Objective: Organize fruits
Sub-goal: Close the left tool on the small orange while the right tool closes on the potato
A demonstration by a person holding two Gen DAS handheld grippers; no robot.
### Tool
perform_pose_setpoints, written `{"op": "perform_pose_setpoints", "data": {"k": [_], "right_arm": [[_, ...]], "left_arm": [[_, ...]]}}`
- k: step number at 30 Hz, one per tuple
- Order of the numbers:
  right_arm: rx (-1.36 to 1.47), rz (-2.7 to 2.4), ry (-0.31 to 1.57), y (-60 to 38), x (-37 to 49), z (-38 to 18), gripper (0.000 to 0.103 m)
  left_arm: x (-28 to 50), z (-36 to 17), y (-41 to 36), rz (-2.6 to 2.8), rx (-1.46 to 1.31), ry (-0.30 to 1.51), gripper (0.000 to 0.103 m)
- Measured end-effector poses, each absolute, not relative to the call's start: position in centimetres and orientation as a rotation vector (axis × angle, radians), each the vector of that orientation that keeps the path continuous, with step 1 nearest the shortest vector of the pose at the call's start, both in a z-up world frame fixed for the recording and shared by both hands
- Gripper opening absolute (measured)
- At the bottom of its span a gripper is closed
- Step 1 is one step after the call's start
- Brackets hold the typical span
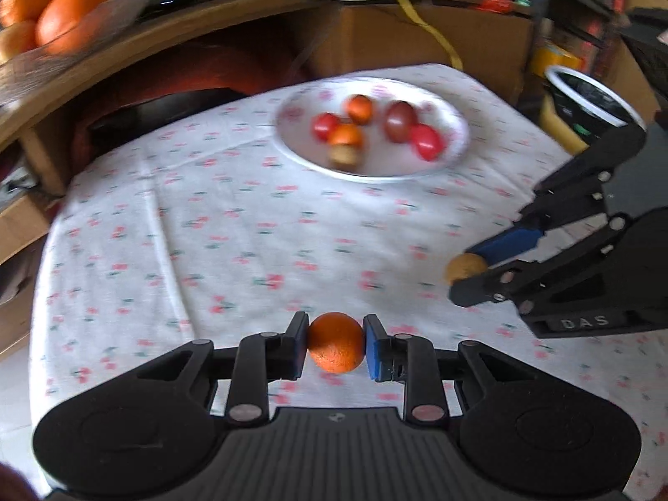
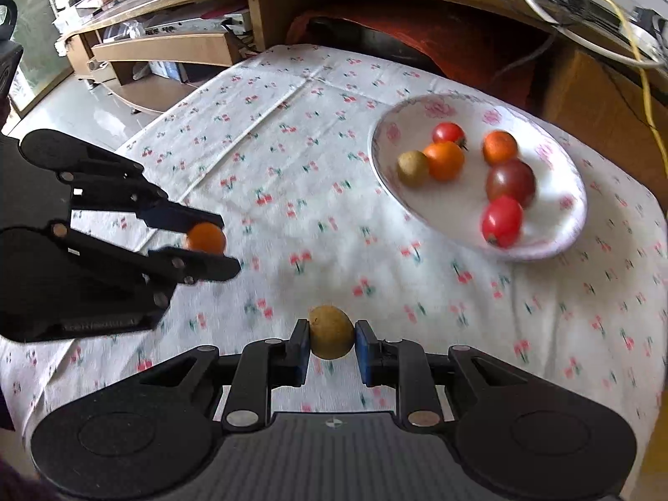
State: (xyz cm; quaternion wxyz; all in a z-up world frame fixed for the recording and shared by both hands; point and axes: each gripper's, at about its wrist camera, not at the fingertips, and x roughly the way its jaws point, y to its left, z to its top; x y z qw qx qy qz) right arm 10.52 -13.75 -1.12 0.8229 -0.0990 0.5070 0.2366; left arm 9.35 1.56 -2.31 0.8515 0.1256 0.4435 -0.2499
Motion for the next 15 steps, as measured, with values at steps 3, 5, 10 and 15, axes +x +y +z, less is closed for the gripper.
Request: {"op": "perform_pose_setpoints", "data": {"k": [3, 5, 10, 15], "right_arm": [[-0.214, 0.47, 1.093, -14.6, 9.4, -1.2, 0.017], [-0.212, 0.448, 1.104, -15.2, 8.8, -1.4, 0.017], [-0.199, 0.395, 1.12, -16.4, 7.8, -1.2, 0.017], [-0.184, 0.359, 1.13, -17.0, 7.5, -1.1, 0.017]], "left_arm": [[8.5, -2.4, 0.1, -0.584, 0.288, 0.935, 0.036], [8.1, -2.4, -0.7, -0.61, 0.306, 0.936, 0.036], [7.7, -2.5, -1.8, -0.639, 0.327, 0.94, 0.036], [7.5, -2.7, -2.7, -0.644, 0.356, 0.942, 0.036]]}}
